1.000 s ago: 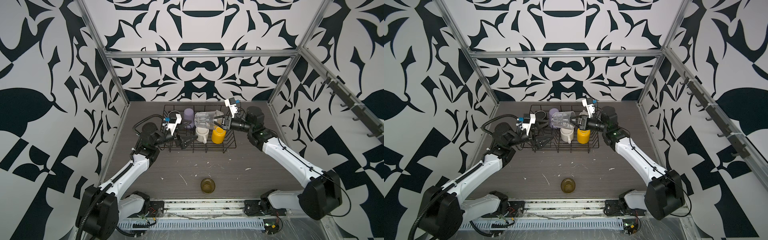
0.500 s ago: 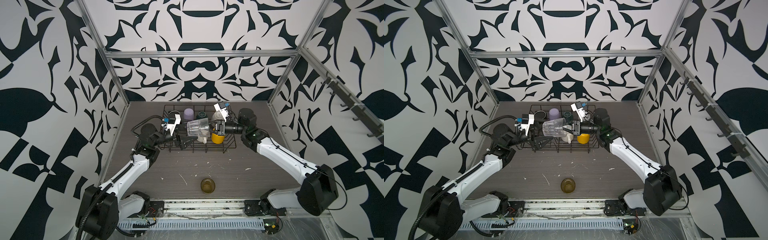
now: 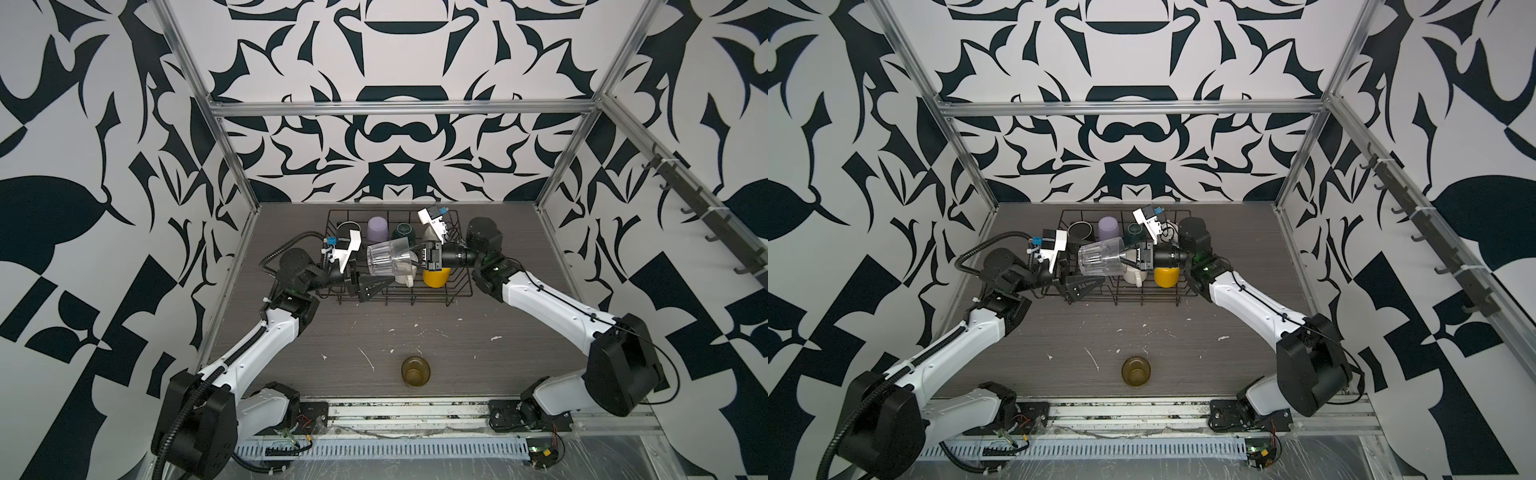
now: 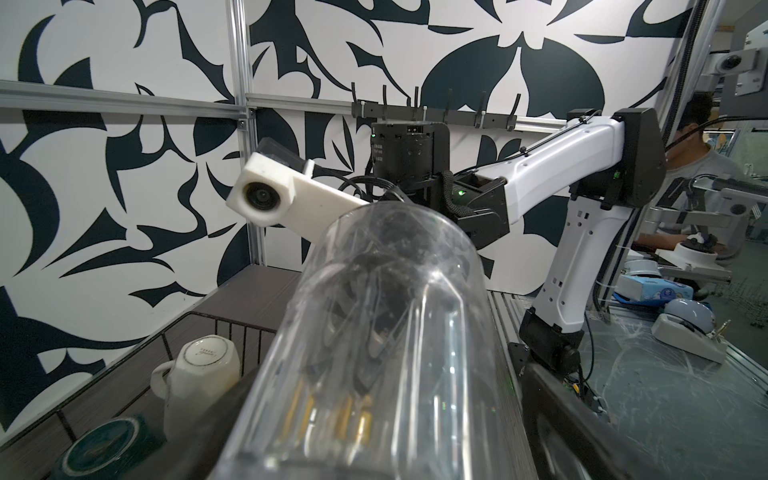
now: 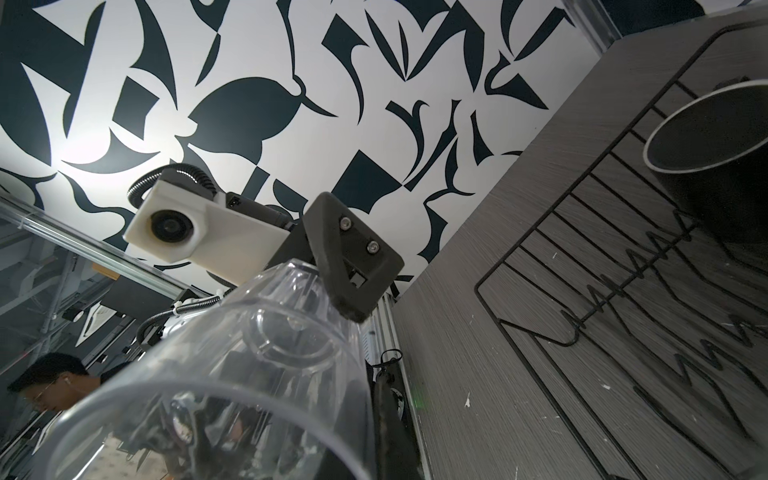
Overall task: Load the cups into the dish rack
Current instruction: 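Hold the clear cup over the rack while the left gripper closes on its body, then open the right gripper and pull back while the left gripper holds the cup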
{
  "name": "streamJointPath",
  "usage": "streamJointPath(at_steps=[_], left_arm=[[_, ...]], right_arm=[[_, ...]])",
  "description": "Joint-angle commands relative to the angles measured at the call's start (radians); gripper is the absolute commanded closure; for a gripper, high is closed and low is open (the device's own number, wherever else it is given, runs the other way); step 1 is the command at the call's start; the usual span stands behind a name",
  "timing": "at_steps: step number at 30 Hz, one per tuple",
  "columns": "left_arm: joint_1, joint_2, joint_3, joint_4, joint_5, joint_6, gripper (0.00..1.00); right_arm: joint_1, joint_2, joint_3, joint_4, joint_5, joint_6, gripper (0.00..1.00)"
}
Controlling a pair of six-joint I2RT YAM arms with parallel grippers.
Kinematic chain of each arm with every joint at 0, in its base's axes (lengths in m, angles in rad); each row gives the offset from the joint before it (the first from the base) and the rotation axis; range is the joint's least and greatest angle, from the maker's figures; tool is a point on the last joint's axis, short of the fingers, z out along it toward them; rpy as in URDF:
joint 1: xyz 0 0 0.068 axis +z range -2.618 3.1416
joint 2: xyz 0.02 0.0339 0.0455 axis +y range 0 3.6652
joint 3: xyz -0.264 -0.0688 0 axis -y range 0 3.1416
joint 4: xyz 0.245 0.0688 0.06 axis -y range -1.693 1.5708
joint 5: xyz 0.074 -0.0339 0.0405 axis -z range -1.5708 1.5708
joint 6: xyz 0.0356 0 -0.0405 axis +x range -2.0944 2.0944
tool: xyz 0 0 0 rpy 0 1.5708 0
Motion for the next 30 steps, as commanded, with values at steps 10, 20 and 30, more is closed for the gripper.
streamJointPath(at_steps=[10, 20, 30], left_arm=[[0.0, 0.011, -0.004, 0.086, 0.058, -0.046, 0.05], [0.0, 0.038, 0.013, 0.094, 0.105, -0.084, 0.2], [0.0, 0.05, 0.045, 0.06, 0.117, -0.122, 0.4]], right_arm=[[0.02, 0.027, 0.039, 0.152, -0.036, 0.065, 1.0], [0.027, 0.051, 0.046, 0.212, -0.044, 0.109, 1.0], [0.029, 0.059, 0.048, 0.225, -0.034, 0.121, 1.0]])
